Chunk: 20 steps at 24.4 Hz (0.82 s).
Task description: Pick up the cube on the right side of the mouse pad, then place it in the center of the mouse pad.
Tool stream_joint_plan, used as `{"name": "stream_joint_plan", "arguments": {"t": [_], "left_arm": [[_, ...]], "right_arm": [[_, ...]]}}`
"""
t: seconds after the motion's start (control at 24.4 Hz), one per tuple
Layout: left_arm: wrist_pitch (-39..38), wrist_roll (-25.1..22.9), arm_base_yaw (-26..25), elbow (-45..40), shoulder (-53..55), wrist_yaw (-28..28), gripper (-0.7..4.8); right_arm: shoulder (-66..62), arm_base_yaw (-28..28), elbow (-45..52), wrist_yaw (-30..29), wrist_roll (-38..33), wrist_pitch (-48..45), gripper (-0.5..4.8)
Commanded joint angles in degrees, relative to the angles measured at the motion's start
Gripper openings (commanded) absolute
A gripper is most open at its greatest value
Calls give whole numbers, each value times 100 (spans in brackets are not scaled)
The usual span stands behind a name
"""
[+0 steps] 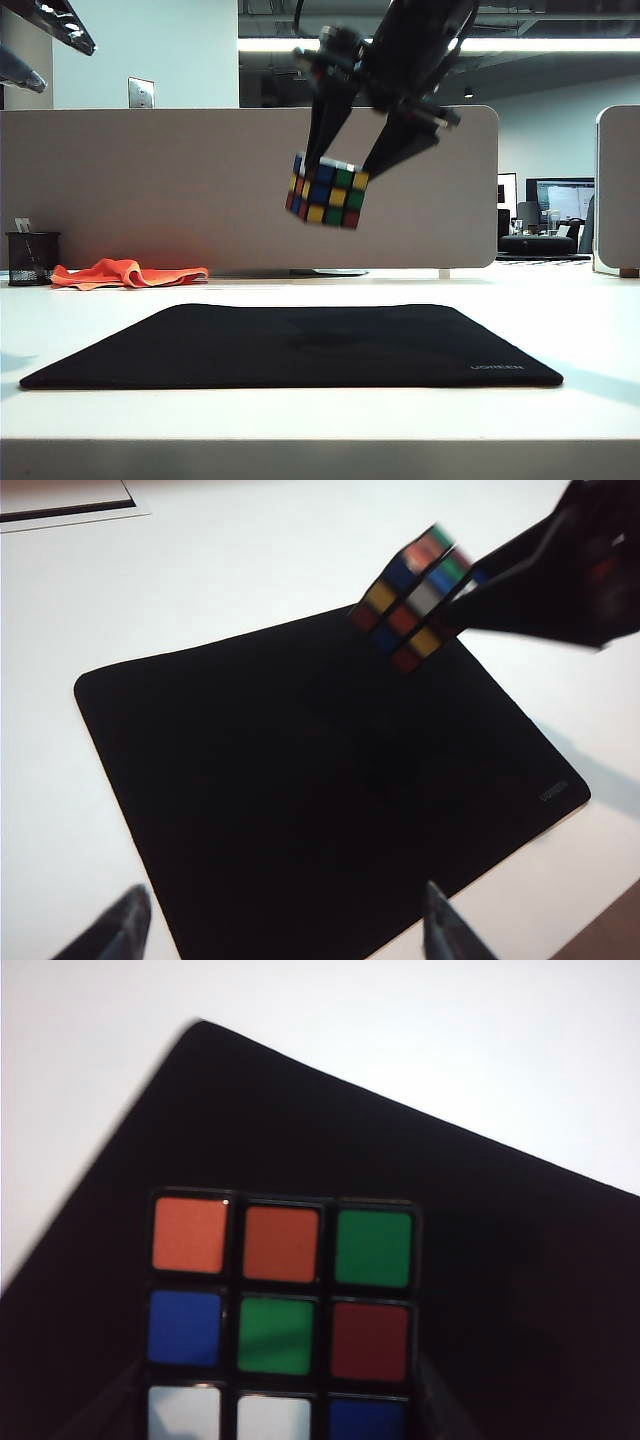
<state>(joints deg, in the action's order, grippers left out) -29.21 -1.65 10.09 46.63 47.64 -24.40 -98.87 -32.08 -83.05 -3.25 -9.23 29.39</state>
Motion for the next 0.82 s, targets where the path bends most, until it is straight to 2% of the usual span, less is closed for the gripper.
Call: {"name": "stream_joint_plan", "arguments": {"t": [0.04, 0.08, 0.16, 0.41, 0.53, 0.57, 0.61, 0.66, 0.7, 0.74, 0.78, 0.82], "left_arm": [[55, -4, 0, 42, -9, 0, 344], [55, -4, 0, 42, -9, 0, 344], [55, -7, -2, 42, -9, 7, 344], [55, -7, -2, 42, -9, 17, 343], [57, -7, -2, 42, -9, 15, 341], [57, -4, -2, 42, -9, 15, 340], [55, -2, -2, 42, -9, 15, 340], [57, -2, -2, 42, -11, 15, 339], [55, 0, -2, 42, -11, 15, 334], [55, 17, -2, 42, -11, 15, 326], [55, 17, -2, 42, -13, 15, 298], [52, 17, -2, 42, -24, 13, 194]], "right_arm": [[-448, -81, -20, 74, 140, -72, 248], [-619, -109, -20, 74, 138, -4, 319], [-772, -109, -17, 52, 138, 92, 417], [-603, -109, -20, -63, 138, -81, 418], [-136, -83, -20, 267, 151, -297, 417], [160, -24, -20, 527, 175, -343, 389], [459, 28, -20, 1054, 175, -247, 366], [737, 162, -20, 1497, 173, -92, 366], [883, 238, -20, 1687, 173, -4, 358], [1132, 385, -20, 1808, 175, 210, 253], [1259, 470, -20, 1816, 175, 326, 180], [1521, 647, -17, 1816, 175, 579, 70]]}}
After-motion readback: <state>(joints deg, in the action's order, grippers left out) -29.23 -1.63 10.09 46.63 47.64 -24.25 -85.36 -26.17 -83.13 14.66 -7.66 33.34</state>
